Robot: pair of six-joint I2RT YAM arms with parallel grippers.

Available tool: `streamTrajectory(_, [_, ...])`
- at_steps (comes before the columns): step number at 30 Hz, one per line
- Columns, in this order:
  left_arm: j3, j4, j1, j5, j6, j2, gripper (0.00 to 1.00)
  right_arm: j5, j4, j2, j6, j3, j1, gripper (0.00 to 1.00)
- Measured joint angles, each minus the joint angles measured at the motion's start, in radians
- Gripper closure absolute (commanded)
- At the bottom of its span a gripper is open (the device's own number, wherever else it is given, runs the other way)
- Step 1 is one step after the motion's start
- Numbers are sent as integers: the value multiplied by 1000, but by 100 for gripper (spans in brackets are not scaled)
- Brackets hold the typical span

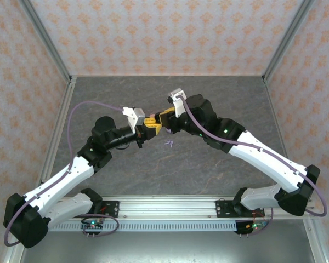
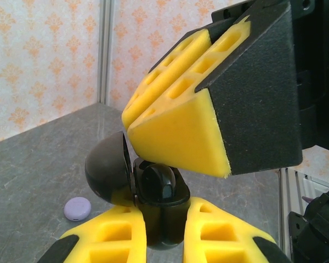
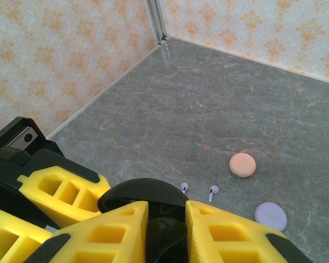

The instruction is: Insert the wireless bluetooth earbuds into the charging case

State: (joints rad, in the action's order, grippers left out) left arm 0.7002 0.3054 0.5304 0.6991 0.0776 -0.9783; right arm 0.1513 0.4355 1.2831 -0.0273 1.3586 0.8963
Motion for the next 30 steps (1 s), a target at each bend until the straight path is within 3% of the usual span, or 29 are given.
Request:
streamTrajectory(10, [0, -4, 0, 0, 0, 0, 100, 24, 17, 8, -8, 21, -7, 59])
streamTrajectory(17, [0, -2, 0, 0, 0, 0, 100, 100, 16, -23, -35, 37, -70, 37])
streamTrajectory(23, [0, -1, 0, 0, 0, 0, 100, 281, -33, -89, -106, 7, -233, 0])
streamTrajectory(30, [0, -1, 0, 7, 0, 0, 100, 560, -66, -55, -180, -46, -272, 1])
